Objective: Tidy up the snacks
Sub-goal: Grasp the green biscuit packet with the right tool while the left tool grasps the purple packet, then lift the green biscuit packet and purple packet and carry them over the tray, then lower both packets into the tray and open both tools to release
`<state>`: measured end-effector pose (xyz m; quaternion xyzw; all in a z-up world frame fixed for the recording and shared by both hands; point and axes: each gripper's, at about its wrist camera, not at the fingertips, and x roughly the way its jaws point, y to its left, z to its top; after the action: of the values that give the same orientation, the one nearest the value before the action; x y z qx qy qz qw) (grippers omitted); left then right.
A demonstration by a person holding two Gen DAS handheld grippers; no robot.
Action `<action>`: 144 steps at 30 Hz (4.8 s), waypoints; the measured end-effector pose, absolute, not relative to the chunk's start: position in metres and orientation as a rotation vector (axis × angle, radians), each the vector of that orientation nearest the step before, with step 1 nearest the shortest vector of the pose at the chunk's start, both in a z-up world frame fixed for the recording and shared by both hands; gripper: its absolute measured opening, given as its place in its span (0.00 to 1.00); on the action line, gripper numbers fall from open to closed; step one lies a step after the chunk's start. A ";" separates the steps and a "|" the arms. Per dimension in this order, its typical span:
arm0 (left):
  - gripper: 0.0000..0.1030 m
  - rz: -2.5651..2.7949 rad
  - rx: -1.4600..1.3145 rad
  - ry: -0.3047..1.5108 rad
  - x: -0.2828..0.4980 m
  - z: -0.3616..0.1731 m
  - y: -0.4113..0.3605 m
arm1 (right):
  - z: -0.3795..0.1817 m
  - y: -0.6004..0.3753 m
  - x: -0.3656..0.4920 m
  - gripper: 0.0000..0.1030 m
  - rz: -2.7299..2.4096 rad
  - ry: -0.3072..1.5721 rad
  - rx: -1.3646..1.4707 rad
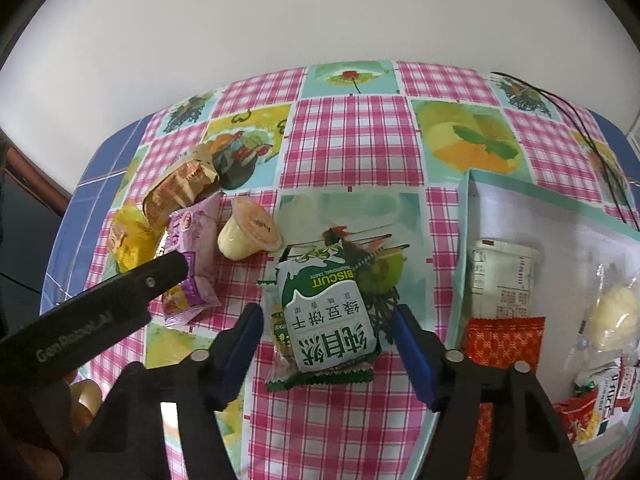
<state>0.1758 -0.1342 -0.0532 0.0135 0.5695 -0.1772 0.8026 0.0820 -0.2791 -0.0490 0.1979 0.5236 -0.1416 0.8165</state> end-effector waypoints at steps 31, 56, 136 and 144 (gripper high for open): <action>0.37 -0.412 0.001 1.253 0.177 -0.052 -0.136 | -0.047 -0.287 0.074 0.41 -0.297 1.094 0.504; 0.37 -0.411 -0.004 1.177 0.129 0.012 -0.136 | 0.006 -0.303 0.019 0.41 -0.297 1.013 0.577; 0.37 -0.673 0.360 1.107 -0.003 -0.017 -0.339 | -0.013 -0.505 -0.139 0.42 -0.632 0.914 0.744; 0.37 -0.683 0.309 1.109 0.003 -0.023 -0.344 | -0.021 -0.512 -0.136 0.42 -0.652 0.886 0.758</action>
<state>0.0032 -0.3441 -0.0229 0.1433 0.5142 -0.3164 0.7842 -0.1358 -0.5119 -0.0205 0.3516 0.4108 -0.3022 0.7850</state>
